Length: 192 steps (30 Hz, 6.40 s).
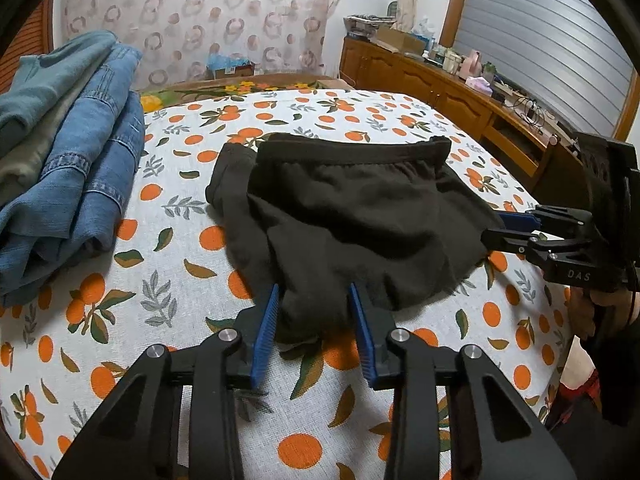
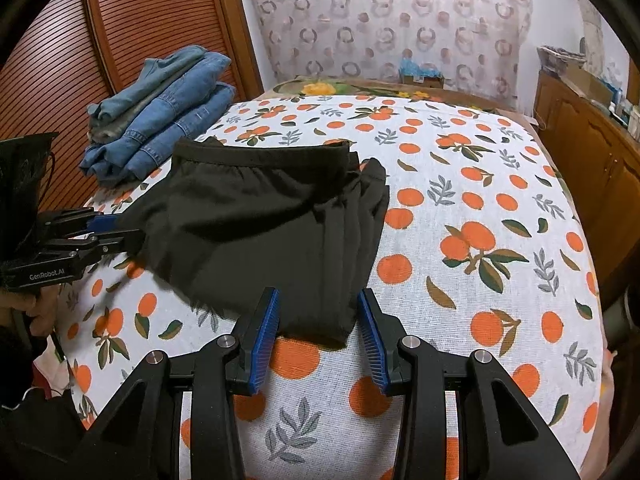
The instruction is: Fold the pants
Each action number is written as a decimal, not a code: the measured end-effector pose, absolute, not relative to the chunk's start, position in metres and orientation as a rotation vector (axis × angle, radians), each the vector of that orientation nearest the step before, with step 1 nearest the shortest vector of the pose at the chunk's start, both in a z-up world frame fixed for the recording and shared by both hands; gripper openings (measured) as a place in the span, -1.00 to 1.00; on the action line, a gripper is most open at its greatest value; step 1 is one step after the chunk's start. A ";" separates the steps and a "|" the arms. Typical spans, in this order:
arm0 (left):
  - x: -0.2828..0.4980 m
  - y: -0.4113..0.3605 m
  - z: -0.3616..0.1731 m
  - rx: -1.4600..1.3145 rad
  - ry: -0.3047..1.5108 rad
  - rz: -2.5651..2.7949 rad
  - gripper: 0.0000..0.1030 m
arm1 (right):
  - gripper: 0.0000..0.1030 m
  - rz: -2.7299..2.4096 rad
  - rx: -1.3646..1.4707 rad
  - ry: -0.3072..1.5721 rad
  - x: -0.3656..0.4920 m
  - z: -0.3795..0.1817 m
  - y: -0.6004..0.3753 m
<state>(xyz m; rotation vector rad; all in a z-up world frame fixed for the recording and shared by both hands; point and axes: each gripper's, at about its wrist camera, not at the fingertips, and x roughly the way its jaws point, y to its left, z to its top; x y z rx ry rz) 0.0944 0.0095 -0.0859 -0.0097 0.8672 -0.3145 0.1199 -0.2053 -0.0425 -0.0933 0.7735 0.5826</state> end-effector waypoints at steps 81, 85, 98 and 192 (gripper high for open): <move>0.081 -0.005 -0.067 0.026 0.830 -0.360 -0.21 | -0.50 0.623 -0.082 0.691 0.080 -0.018 -0.223; 0.090 -0.007 -0.076 0.028 0.851 -0.352 -0.28 | -0.50 0.620 -0.099 0.713 0.097 -0.027 -0.211; 0.082 -0.009 -0.041 0.006 0.698 -0.358 -0.74 | -0.87 0.605 -0.047 0.647 0.102 -0.025 -0.218; 0.081 0.001 -0.061 -0.073 0.770 -0.340 -0.67 | -0.78 0.600 -0.005 0.720 0.093 -0.041 -0.215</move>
